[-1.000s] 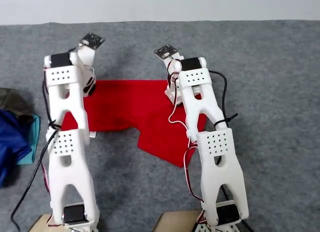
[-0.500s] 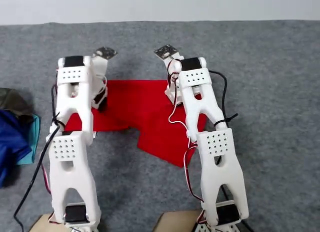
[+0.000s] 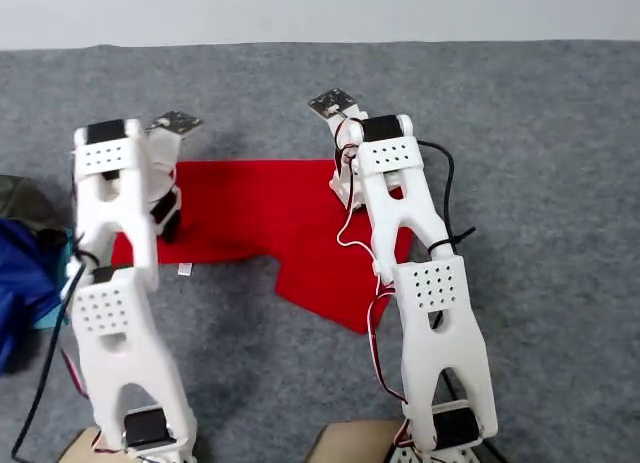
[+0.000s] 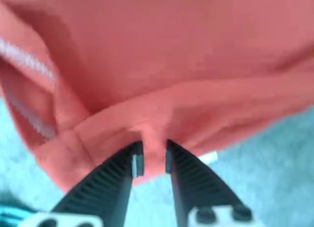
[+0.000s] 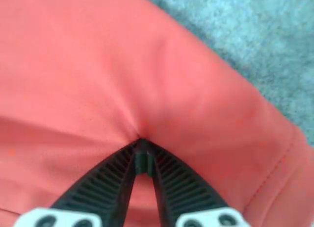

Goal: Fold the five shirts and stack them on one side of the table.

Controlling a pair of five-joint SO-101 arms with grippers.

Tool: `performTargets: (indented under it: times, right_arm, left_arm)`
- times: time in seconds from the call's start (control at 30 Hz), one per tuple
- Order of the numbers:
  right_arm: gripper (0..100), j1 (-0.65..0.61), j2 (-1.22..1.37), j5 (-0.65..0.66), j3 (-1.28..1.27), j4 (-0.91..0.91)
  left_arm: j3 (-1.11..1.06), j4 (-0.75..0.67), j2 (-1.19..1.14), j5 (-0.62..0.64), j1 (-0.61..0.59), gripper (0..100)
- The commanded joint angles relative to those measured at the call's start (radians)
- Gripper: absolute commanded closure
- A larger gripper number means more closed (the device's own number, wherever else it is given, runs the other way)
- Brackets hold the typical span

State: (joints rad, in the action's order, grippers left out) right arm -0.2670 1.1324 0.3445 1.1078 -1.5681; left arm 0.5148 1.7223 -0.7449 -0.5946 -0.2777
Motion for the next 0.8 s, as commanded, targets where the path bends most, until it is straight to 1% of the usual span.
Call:
performTargets:
  times: [0.0, 0.1, 0.2, 0.27, 0.33, 0.43, 0.57, 0.67, 0.77]
  right_arm:
    - [98.8, -0.005, 0.004, 0.008, 0.028, 0.004]
    - [98.8, -0.005, 0.004, 0.008, 0.028, 0.004]
    - [98.8, -0.004, 0.004, 0.006, 0.028, 0.004]
    - [98.8, -0.004, 0.004, 0.005, 0.028, 0.002]
    - [98.8, -0.004, 0.005, 0.005, 0.028, -0.001]
    - [98.8, -0.004, 0.005, 0.005, 0.028, -0.001]
    - [98.8, -0.005, 0.005, 0.009, 0.028, -0.001]
    - [98.8, -0.005, 0.007, 0.009, 0.028, -0.001]
    - [98.8, -0.004, 0.007, 0.009, 0.028, -0.001]
  left_arm:
    - [-0.117, 0.034, 0.169, -0.038, -0.018, 92]
    - [-0.14, 0.031, 0.273, -0.038, -0.011, 92]
    - [-0.139, 0.002, 0.364, -0.037, 0.043, 92]
    - [-0.145, -0.058, 0.39, -0.012, 0.086, 92]
    - [-0.145, -0.137, 0.387, 0.048, 0.123, 92]
    - [-0.142, -0.232, 0.325, 0.104, 0.176, 92]
    - [-0.139, -0.328, 0.203, 0.135, 0.213, 92]
    - [-0.139, -0.339, 0.126, 0.13, 0.212, 92]
    - [-0.139, -0.304, 0.071, 0.127, 0.198, 92]
